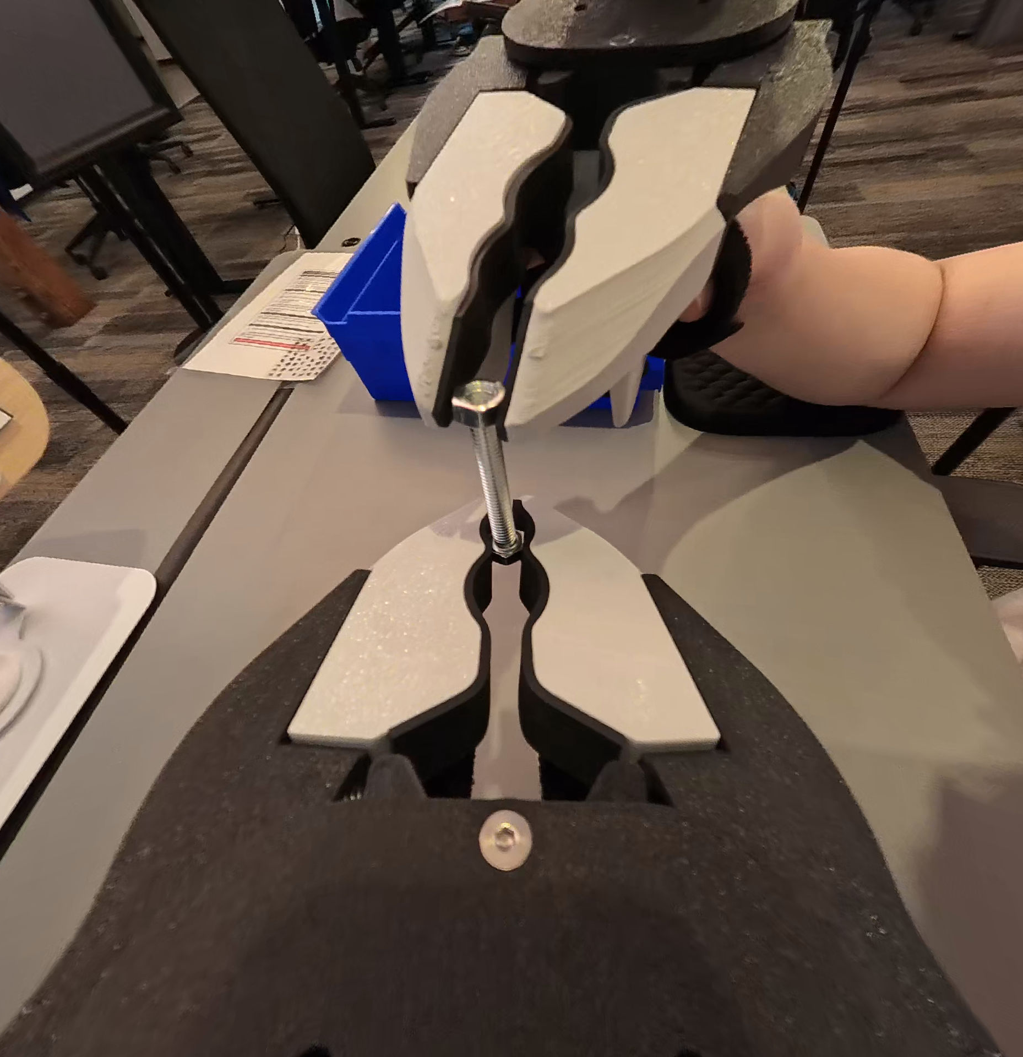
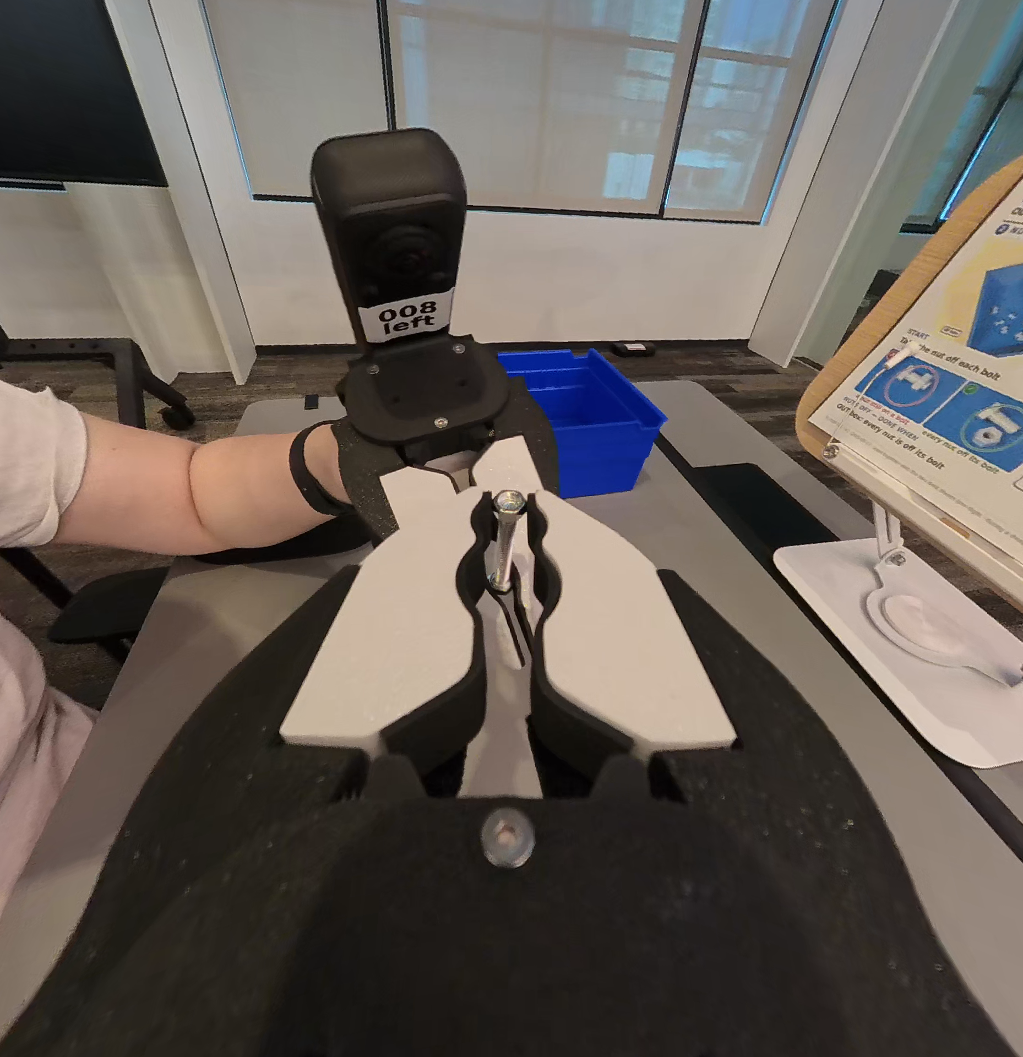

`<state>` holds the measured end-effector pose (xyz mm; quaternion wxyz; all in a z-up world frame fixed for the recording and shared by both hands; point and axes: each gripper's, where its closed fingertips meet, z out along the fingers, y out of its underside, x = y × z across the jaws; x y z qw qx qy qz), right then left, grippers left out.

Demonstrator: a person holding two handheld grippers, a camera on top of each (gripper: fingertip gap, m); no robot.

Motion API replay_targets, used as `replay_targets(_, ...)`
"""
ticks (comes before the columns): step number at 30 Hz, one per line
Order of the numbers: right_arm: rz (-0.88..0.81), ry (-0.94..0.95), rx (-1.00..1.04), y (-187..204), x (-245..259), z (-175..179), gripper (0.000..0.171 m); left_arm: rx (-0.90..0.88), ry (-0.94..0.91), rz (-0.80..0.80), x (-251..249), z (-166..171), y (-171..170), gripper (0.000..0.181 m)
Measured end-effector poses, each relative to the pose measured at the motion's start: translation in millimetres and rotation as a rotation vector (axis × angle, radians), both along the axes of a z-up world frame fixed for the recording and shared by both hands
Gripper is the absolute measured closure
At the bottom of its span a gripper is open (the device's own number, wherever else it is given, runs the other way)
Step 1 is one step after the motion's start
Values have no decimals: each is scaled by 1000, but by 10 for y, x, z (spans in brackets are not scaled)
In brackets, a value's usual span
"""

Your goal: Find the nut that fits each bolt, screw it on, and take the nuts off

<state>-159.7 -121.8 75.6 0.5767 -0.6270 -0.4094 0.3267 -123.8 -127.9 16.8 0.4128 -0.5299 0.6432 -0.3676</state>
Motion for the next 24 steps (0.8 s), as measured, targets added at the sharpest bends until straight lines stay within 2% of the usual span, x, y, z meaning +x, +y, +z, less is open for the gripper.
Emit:
replay_targets(8, 38, -10, 39, -51, -14, 21, 159, -26, -25, -37, 5, 53, -76, 178)
replay_targets(15, 141, 19, 88, -157, -18, 75, 143, -62, -57, -112, -1, 107, -193, 178)
replay_targets(21, 341, 236, 47, -337, 57, 263, 141, -103, -91, -235, -27, 185, -410, 178)
replay_targets(24, 343, 269, 27, -322, 90, 296, 145, -90, -88, -239, -19, 176, -429, 178)
